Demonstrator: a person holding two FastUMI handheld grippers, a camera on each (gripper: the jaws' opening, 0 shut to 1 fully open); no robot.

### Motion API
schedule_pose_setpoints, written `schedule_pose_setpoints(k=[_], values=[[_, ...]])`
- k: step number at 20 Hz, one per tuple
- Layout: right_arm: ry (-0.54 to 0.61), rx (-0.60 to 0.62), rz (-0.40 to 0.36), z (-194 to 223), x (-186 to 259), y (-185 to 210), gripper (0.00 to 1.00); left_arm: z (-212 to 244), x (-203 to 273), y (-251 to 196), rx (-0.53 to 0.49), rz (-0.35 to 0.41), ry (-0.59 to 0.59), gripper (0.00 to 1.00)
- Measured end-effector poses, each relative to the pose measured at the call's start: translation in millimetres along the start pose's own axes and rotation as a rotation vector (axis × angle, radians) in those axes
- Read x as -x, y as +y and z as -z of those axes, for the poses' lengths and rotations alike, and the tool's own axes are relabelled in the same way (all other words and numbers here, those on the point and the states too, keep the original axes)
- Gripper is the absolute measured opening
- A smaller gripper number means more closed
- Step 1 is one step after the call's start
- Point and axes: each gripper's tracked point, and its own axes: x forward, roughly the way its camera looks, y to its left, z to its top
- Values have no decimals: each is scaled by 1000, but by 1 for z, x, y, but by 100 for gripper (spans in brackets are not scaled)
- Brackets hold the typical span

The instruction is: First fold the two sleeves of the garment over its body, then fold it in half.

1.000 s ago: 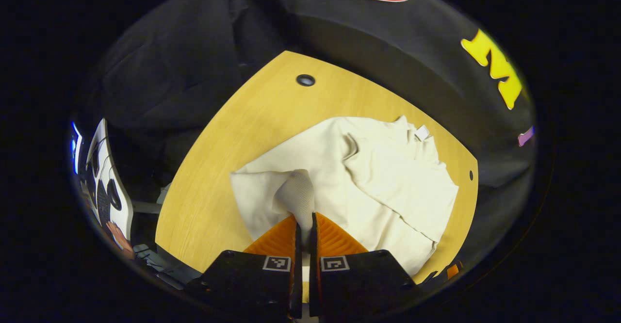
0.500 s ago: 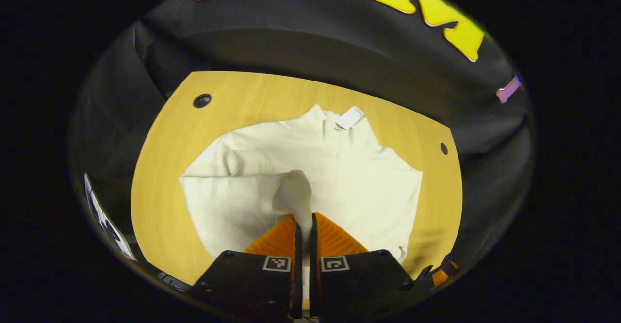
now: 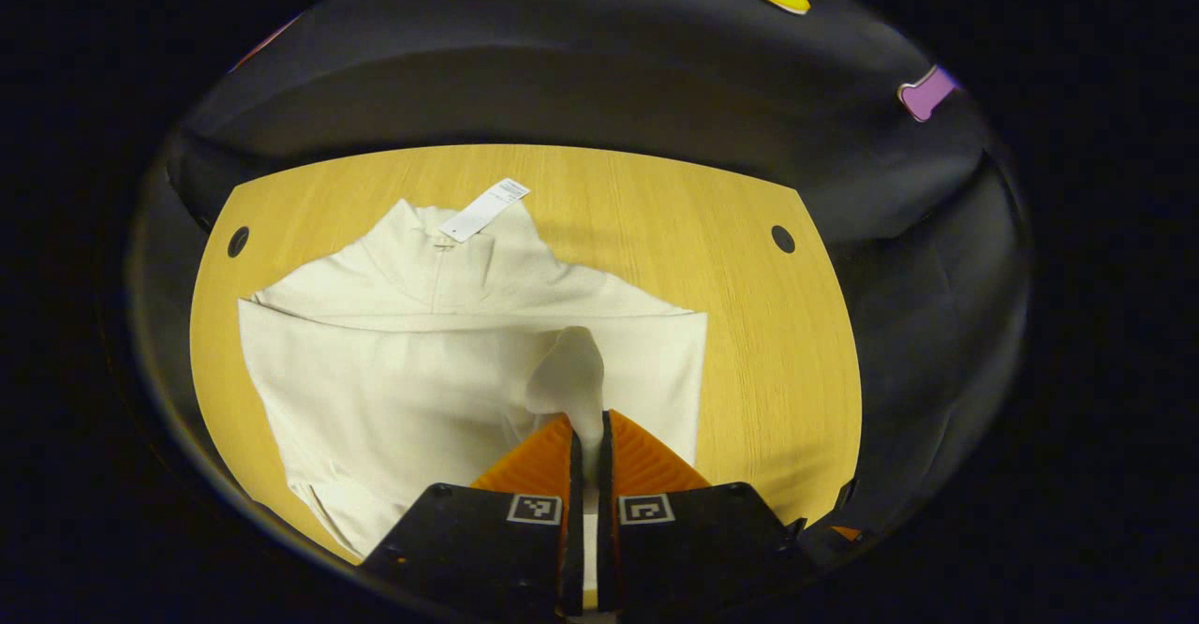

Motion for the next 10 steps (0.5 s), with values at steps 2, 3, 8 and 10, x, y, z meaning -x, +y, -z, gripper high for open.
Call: schedule_pose_setpoints(k=[2, 3, 8, 10], values=[[6, 3, 9, 4, 1, -6, 94, -5, -5, -19, -11, -3, 10, 8], [6, 3, 12, 5, 2, -8, 94, -8, -5, -25, -9, -6, 9, 8], [13, 13, 28, 14, 8, -14, 94, 1, -36, -28, 63, 24, 38, 12], [14, 23, 30, 18, 10, -13, 94, 2, -37, -31, 83, 33, 34, 24]])
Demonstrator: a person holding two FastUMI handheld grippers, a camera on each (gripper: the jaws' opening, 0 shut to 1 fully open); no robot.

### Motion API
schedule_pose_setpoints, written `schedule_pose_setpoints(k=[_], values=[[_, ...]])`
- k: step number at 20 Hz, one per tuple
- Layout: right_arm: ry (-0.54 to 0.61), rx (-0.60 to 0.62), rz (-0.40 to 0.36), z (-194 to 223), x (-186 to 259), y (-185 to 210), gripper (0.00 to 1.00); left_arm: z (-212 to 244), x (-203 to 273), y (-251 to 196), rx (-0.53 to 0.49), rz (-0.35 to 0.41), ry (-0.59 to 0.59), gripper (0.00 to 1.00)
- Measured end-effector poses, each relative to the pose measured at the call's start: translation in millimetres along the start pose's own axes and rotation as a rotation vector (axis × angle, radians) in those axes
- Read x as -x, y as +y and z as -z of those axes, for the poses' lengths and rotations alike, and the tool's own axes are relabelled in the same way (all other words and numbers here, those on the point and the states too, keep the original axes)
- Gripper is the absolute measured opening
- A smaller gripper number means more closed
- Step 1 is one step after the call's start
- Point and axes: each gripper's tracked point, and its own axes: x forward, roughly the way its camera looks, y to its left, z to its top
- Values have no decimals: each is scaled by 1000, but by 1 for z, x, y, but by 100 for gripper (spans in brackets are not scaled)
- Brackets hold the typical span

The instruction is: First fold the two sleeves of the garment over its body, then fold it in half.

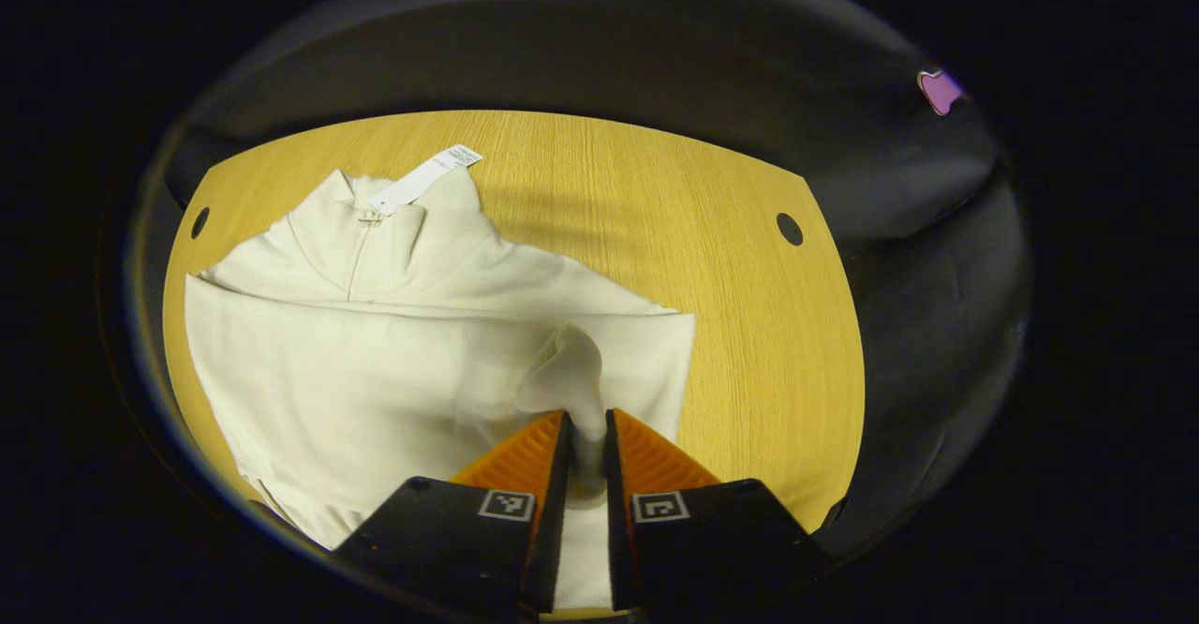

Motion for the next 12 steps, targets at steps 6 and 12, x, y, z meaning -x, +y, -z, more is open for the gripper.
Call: schedule_pose_setpoints(k=[6, 12], values=[[1, 51, -16, 6, 3, 19, 97, 8, 16, -5, -12, 27, -29, 77], [9, 92, -58, 13, 1, 52, 94, 25, 60, 15, -66, 41, -121, 79]])
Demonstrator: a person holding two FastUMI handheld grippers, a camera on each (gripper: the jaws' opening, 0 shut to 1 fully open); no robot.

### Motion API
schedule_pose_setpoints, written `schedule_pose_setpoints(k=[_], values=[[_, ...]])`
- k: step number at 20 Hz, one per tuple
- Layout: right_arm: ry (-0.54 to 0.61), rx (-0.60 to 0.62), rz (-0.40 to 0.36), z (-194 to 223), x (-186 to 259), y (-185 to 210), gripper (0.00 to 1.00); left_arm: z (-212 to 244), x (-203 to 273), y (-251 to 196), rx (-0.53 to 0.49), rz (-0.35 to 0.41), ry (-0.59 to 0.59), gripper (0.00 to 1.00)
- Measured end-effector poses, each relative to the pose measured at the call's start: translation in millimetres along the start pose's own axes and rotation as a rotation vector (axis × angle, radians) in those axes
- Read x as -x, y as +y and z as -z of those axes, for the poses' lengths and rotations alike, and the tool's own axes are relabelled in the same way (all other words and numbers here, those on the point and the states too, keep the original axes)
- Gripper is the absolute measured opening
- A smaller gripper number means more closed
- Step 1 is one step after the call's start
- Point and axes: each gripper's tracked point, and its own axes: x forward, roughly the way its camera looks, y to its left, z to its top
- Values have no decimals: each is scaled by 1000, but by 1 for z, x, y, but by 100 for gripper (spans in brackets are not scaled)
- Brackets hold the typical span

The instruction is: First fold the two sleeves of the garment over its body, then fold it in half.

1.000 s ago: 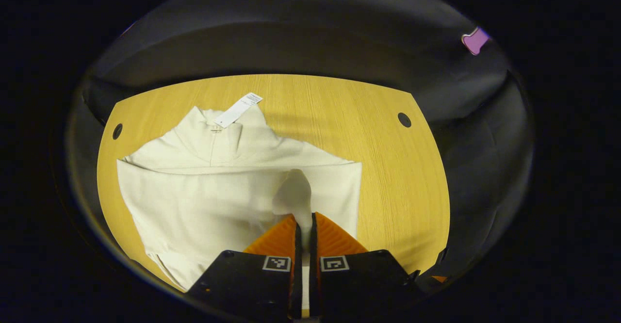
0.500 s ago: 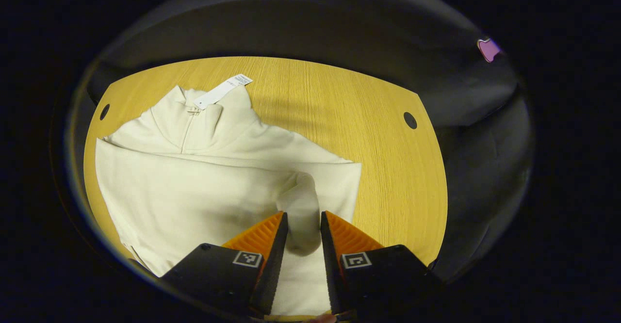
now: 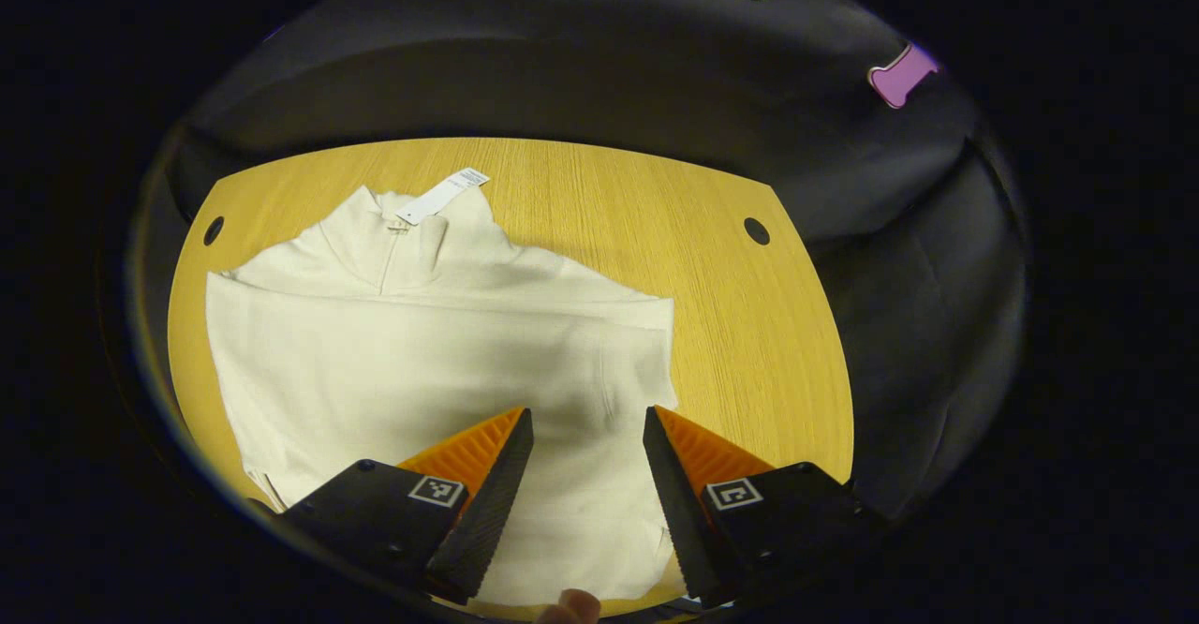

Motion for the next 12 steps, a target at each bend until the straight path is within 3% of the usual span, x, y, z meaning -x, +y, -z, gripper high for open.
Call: schedule_pose_setpoints(k=[1, 2, 3, 12], values=[[0, 10, -6, 2, -1, 6, 97, 6, 7, 10, 5, -2, -17, 79], [2, 21, -12, 3, -2, 13, 94, 14, 15, 20, 14, -1, -25, 90], [6, 33, -18, 7, -5, 20, 97, 24, 25, 31, 22, -9, -30, 79], [88, 87, -30, 36, -29, 66, 94, 159, 110, 175, 61, -218, 88, 79]])
